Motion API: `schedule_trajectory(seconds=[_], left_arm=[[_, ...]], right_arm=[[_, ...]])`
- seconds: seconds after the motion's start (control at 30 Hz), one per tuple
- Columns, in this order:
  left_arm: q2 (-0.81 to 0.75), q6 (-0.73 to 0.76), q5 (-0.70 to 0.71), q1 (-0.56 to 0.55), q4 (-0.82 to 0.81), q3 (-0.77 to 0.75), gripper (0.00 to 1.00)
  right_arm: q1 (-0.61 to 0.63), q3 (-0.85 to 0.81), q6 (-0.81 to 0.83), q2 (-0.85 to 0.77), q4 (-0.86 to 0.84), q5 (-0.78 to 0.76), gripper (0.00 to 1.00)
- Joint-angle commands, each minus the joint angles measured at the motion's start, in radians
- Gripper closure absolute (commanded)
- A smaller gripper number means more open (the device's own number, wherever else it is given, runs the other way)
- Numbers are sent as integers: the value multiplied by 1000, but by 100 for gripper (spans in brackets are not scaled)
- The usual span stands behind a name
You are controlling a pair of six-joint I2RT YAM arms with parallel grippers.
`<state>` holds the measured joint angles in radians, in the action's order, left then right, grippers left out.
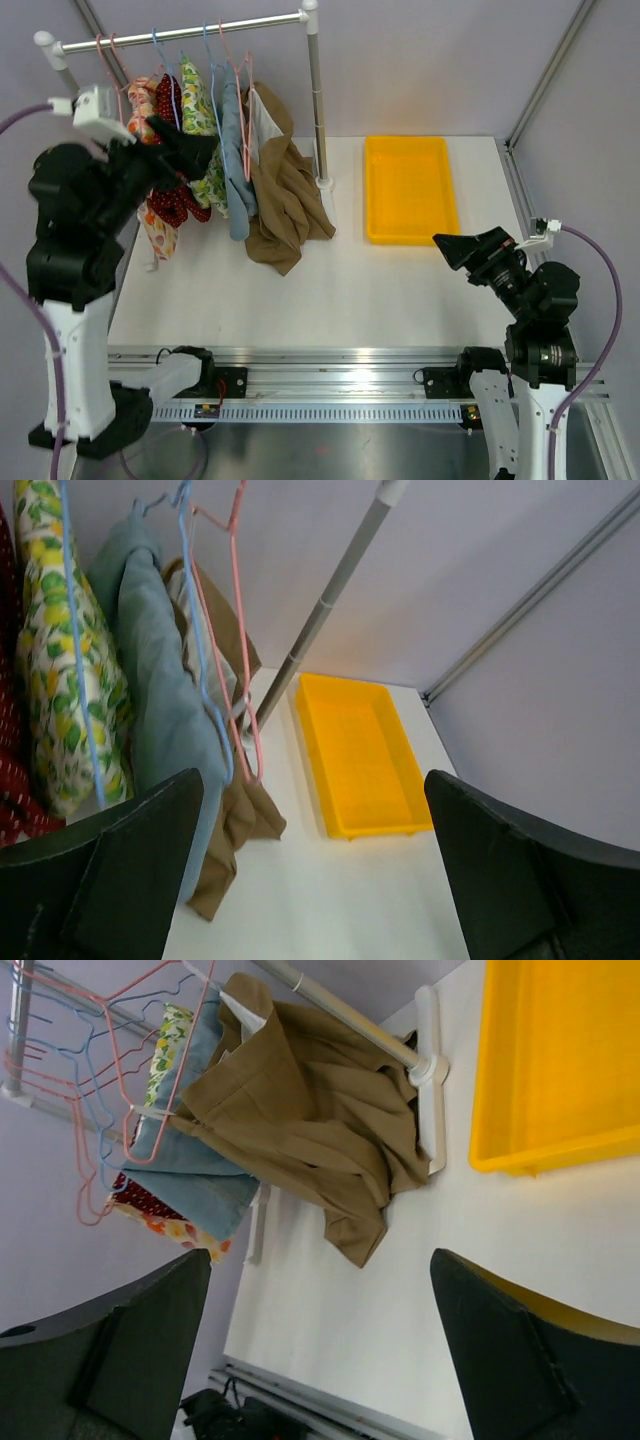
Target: Remove the skirt from the hanger
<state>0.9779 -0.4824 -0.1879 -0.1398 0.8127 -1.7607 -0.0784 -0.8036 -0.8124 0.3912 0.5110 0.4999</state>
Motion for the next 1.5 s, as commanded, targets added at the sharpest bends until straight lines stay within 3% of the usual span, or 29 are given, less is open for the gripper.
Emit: schedule_trajectory(seconds=[0.0, 0.1, 0.13, 0.27, 0.47, 0.9, 1.13, 1.37, 1.47], left_arm=[[201, 103, 151, -114, 23, -193, 2], [433, 175, 338, -268, 80, -445, 1], [558, 180, 358, -283, 106, -576, 1], [763, 171, 422, -291, 144, -759, 1], [782, 168, 556, -291, 33, -634, 2], [667, 231, 625, -327, -55, -497, 3], [739, 243, 646, -319, -38, -500, 2], [831, 193, 601, -258, -55, -493, 14], [866, 192, 588, -241, -66, -516, 29]], right_arm=[[3, -48, 175, 31, 110, -95, 1], [6, -29, 200, 35, 109, -158, 0], [8, -25, 202, 37, 103, -168, 0], [22, -11, 219, 43, 115, -169, 1], [65, 4, 249, -1, 185, -196, 0], [101, 76, 239, 1, 149, -169, 0], [101, 86, 237, 1, 141, -164, 1], [106, 81, 237, -2, 152, -158, 1], [106, 86, 236, -2, 150, -158, 0]])
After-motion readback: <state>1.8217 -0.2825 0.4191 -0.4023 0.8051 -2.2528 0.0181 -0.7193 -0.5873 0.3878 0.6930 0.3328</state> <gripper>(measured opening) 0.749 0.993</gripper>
